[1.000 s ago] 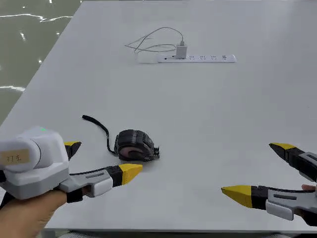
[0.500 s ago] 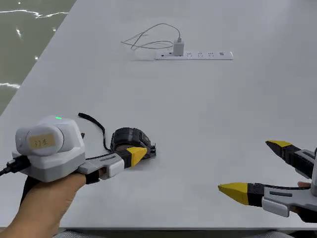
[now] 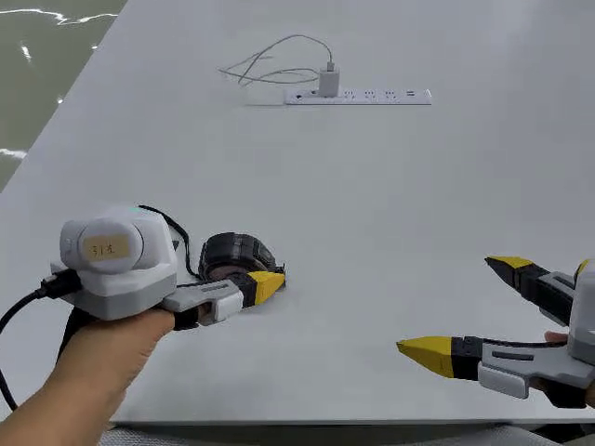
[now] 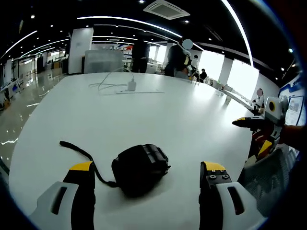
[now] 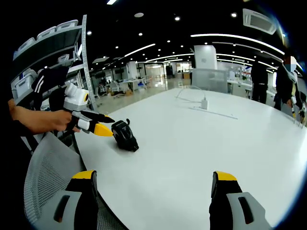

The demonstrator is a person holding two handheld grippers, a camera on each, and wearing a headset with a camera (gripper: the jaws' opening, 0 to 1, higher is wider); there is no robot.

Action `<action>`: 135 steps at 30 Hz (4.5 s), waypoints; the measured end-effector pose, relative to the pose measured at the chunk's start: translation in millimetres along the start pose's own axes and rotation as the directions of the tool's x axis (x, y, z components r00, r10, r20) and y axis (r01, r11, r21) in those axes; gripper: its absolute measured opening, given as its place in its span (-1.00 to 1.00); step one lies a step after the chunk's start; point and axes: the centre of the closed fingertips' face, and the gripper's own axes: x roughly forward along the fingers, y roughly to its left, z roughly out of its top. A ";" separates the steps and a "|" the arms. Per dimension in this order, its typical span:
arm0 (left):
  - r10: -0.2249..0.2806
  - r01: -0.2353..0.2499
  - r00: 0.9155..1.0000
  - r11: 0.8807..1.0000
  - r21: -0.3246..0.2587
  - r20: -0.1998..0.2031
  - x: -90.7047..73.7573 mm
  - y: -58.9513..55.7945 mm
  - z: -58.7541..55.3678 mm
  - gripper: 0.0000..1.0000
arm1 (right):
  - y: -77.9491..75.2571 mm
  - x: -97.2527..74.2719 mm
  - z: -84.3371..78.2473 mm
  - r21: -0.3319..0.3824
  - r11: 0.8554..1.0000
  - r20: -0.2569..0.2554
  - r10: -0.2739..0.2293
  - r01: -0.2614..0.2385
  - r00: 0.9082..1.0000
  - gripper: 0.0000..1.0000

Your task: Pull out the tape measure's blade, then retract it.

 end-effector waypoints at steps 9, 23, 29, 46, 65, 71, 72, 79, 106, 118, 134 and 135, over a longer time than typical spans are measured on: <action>-0.103 0.105 0.994 0.988 0.111 -0.020 2.0 2.5 -2.0 0.74 | -0.2 2.4 1.2 0.001 1.000 -0.004 0.001 -0.001 1.000 0.97; -0.278 0.304 0.952 0.900 0.312 -0.125 8.9 3.1 -10.2 0.37 | -4.5 6.0 2.7 -0.004 1.000 -0.021 0.003 -0.003 1.000 0.96; -0.354 0.382 0.924 0.851 0.359 -0.145 10.3 0.4 -6.2 0.25 | -5.3 8.9 2.3 -0.001 1.000 -0.031 0.003 -0.003 1.000 0.96; -0.453 0.525 0.850 0.679 0.513 -0.270 21.0 -4.2 -12.3 -0.15 | -5.5 16.6 0.5 0.004 1.000 -0.057 0.004 -0.004 0.998 0.96; -0.444 0.559 0.829 0.621 0.549 -0.340 32.6 -3.9 -13.4 -0.37 | -2.8 28.4 3.5 -0.009 1.000 -0.062 0.027 -0.027 0.998 0.94; -0.443 0.559 0.828 0.616 0.555 -0.343 32.7 -4.4 -13.1 -0.39 | -0.9 33.6 5.1 -0.013 0.999 -0.062 0.038 -0.039 0.997 0.92; -0.443 0.560 0.828 0.616 0.554 -0.344 32.7 -4.3 -13.2 -0.40 | 0.4 35.2 5.4 -0.016 0.999 -0.064 0.045 -0.046 0.997 0.91; -0.445 0.566 0.824 0.611 0.554 -0.351 32.8 -4.2 -13.3 -0.42 | 9.2 48.6 3.4 -0.078 0.992 -0.098 0.095 -0.103 0.991 0.71; -0.451 0.578 0.815 0.602 0.551 -0.364 32.6 -3.7 -13.6 -0.43 | 40.9 119.3 16.4 -0.250 0.908 -0.183 0.298 -0.337 0.937 -0.09; -0.456 0.584 0.811 0.600 0.547 -0.366 33.0 -3.5 -13.4 -0.43 | 43.7 147.9 13.7 -0.325 0.860 -0.223 0.335 -0.393 0.916 -0.34; -0.458 0.587 0.809 0.595 0.549 -0.369 33.3 -3.6 -13.8 -0.43 | 54.8 172.5 6.6 -0.367 0.800 -0.269 0.396 -0.474 0.878 -0.54; -0.459 0.588 0.808 0.595 0.549 -0.369 33.3 -3.6 -13.8 -0.43 | 55.0 174.6 4.5 -0.379 0.792 -0.281 0.394 -0.479 0.875 -0.56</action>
